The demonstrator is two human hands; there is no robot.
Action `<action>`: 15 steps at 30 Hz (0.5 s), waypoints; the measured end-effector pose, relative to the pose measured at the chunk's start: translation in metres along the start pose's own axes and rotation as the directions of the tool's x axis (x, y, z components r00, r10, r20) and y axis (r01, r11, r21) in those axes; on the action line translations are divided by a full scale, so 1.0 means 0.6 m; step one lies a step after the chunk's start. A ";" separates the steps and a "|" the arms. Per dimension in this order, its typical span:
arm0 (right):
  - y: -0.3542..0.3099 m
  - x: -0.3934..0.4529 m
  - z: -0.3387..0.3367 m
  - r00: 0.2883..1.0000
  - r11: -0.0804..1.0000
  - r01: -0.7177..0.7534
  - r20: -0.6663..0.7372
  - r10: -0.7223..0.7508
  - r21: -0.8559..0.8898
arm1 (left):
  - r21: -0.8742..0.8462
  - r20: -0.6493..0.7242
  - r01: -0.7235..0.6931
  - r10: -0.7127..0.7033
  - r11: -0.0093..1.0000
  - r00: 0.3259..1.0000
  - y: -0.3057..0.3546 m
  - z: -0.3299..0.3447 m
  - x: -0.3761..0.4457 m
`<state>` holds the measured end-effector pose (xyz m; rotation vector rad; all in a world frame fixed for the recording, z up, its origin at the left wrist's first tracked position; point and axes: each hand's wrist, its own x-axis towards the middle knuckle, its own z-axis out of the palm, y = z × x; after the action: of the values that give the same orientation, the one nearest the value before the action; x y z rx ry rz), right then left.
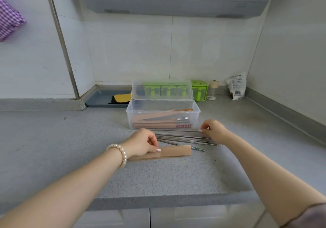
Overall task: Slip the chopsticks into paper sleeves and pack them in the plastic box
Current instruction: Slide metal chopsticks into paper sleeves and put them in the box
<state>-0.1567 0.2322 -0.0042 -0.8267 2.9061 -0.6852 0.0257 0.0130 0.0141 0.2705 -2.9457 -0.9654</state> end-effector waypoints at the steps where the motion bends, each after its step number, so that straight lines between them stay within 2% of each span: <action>1: -0.005 -0.008 -0.010 1.000 0.998 0.002 0.002 -0.003 0.060 | -0.009 0.006 0.001 -0.001 1.000 1.000 0.001 -0.002 0.000; 4: -0.017 -0.033 -0.043 0.999 0.936 0.026 -0.038 -0.014 0.351 | -0.065 0.013 0.011 -0.011 0.998 1.000 0.004 -0.009 -0.001; 6: -0.020 -0.050 -0.061 0.996 0.836 0.061 -0.087 -0.016 0.546 | -0.125 0.014 0.030 -0.029 0.992 0.999 0.005 -0.013 -0.003; 8: -0.020 -0.064 -0.071 0.995 0.632 0.082 -0.101 -0.006 0.770 | -0.188 0.018 0.048 -0.045 0.981 0.999 0.004 -0.017 -0.005; 10: -0.022 -0.078 -0.080 0.996 0.340 0.074 -0.084 0.015 0.937 | -0.244 0.056 0.065 -0.053 0.967 0.997 0.000 -0.022 -0.009; 13: -0.025 -0.099 -0.091 0.997 -0.032 0.068 -0.067 0.027 0.997 | -0.284 0.113 0.106 -0.077 0.953 0.991 -0.003 -0.023 -0.015; 15: -0.026 -0.107 -0.093 0.995 -0.185 0.090 -0.082 0.051 0.979 | -0.329 0.150 0.145 -0.100 0.933 0.984 -0.002 -0.022 -0.019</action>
<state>-0.1028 0.2755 0.0478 -0.4468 1.2023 -2.4820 0.0384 0.0062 0.0243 0.3945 -2.8300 -1.5390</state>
